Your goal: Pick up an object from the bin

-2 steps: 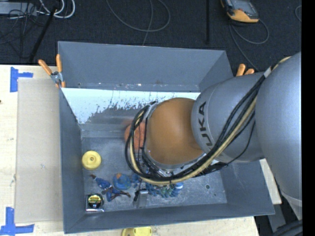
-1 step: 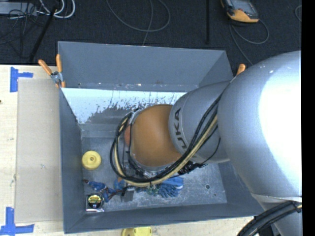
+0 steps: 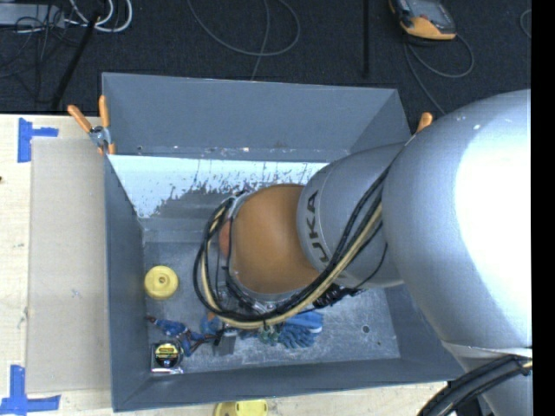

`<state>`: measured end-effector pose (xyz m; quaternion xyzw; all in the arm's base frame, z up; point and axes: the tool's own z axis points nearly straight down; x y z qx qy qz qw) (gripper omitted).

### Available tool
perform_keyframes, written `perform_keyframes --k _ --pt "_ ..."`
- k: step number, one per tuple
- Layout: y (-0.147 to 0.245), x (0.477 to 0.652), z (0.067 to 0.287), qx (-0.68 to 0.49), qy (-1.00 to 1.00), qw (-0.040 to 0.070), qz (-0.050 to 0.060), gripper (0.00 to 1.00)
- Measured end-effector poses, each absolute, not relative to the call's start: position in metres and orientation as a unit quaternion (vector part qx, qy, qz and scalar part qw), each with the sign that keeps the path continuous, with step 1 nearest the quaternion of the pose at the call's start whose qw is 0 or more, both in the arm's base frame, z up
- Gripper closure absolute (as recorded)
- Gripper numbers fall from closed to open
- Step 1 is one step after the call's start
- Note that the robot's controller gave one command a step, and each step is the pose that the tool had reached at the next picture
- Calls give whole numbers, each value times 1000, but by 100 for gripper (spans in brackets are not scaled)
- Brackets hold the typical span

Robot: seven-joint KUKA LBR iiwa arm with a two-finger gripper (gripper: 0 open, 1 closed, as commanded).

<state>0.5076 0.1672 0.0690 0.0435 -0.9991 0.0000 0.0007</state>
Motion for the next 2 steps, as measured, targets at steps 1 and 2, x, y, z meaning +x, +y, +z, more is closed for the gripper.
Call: perform_keyframes --k 1,2 --pt "167 508 69 43 -999 1 0 100" --pt "178 506 191 51 -999 -1 0 100"
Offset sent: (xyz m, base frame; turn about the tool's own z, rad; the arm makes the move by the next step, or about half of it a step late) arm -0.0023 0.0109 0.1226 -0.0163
